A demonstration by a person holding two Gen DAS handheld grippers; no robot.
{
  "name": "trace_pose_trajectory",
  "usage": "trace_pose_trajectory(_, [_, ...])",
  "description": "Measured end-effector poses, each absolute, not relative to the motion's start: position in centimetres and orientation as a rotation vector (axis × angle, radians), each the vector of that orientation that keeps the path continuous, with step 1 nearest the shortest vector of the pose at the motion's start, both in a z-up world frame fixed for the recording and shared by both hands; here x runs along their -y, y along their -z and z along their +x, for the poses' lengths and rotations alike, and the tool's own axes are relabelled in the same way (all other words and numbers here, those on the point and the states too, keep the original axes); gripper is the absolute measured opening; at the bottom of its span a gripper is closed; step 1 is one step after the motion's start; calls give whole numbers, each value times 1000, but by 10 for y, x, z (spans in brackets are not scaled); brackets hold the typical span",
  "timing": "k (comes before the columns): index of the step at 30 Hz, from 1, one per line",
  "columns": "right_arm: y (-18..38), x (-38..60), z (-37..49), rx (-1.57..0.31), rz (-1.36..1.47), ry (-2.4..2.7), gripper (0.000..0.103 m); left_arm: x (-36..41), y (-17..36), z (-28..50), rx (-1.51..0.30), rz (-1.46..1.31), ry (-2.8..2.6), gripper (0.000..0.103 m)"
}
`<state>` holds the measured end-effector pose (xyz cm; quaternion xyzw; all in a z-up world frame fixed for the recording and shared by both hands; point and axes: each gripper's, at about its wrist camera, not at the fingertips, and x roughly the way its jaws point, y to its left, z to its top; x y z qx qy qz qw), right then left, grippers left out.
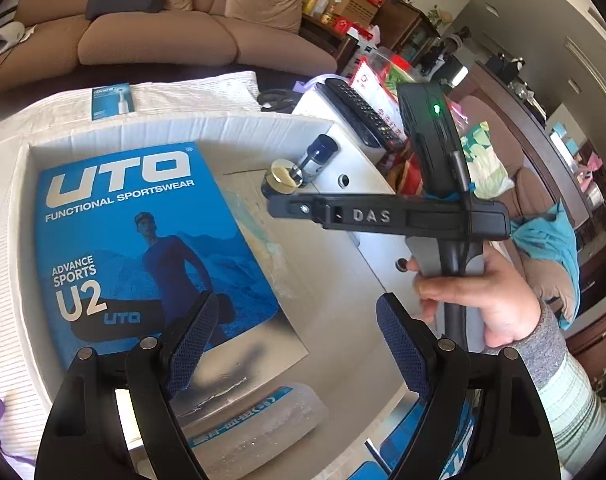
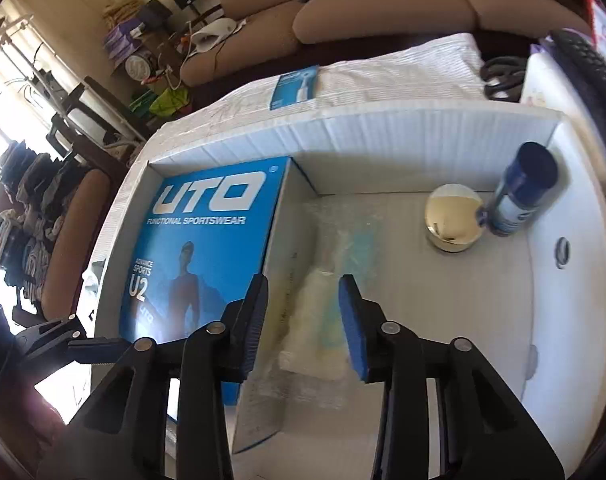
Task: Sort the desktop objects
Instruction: 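Lower the bag into the tray beside the UTO box and open the right tool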
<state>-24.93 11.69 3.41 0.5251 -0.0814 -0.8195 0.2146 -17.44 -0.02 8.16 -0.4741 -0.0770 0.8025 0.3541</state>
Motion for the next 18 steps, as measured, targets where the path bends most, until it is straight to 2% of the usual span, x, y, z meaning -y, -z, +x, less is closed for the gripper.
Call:
trace_pose_trajectory(4, [-11,-132,-247,336,1565,2180,44,-2,-82,-174,208,-1221,-2068,84])
trace_pose_trajectory(9, [21,-129,-256,474,1629,2084,56,-7,-82,-171,184,-1233,-2057,84])
trace_pose_trajectory(13, [41,-124,-264,559,1678,1990,57,-10,-79,-172,182,-1241,-2049,85])
trace_pose_trajectory(18, [40,-108,-274,416,1708,1997,37,-17,-77,-182,209,-1270,-2068,85])
